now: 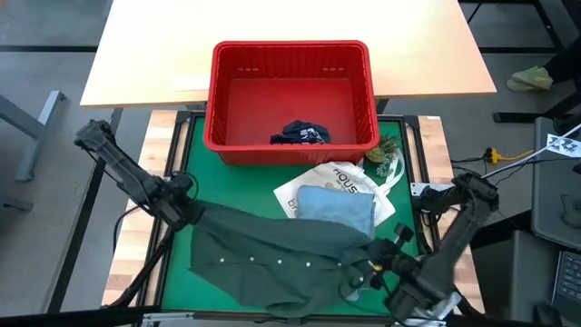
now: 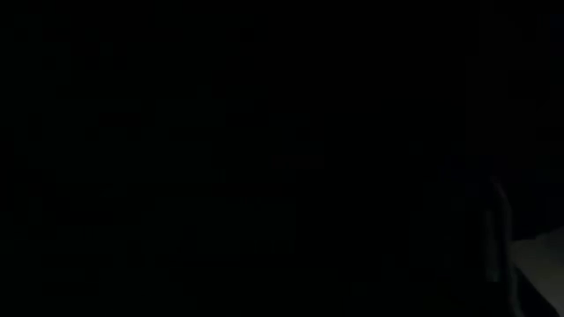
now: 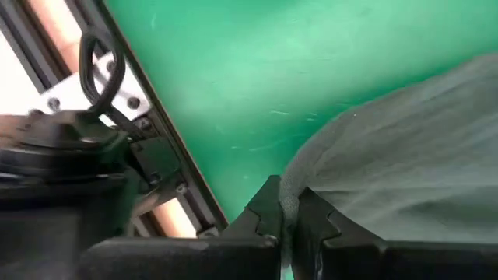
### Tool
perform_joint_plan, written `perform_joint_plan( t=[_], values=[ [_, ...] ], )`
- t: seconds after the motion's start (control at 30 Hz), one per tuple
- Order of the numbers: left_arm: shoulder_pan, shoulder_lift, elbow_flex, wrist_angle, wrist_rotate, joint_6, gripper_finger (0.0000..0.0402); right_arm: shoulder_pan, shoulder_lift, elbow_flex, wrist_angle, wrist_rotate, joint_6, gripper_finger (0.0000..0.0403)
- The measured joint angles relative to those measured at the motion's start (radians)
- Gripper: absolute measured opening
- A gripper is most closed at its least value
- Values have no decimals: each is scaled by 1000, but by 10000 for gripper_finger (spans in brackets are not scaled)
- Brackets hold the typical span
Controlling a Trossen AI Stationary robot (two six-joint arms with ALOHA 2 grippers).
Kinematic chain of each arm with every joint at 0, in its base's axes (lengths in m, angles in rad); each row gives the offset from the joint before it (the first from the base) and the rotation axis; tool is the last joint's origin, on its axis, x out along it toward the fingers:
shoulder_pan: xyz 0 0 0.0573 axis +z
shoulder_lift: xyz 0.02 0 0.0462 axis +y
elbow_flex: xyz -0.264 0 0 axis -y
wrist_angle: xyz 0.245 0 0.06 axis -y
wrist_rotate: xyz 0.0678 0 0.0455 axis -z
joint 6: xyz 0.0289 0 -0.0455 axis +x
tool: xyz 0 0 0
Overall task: Fold Laundry from Bin
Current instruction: Fold the green polo shirt
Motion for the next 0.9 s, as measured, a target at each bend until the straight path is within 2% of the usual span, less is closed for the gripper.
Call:
perform_joint_plan(
  t=[0.2,0.43,0.63,0.9],
  values=[
    [4,70,-49,36,19,-24,0,-62,0,-168,13,-293,14,8],
    [4,99,-50,41,29,-3,0,-79,-1,-190,96,-412,-86,7],
    [4,100,-50,42,29,-2,0,-82,-1,-167,243,-626,-201,7],
    [4,100,-51,62,79,38,0,-82,-1,-167,386,-681,-203,9]
  ],
)
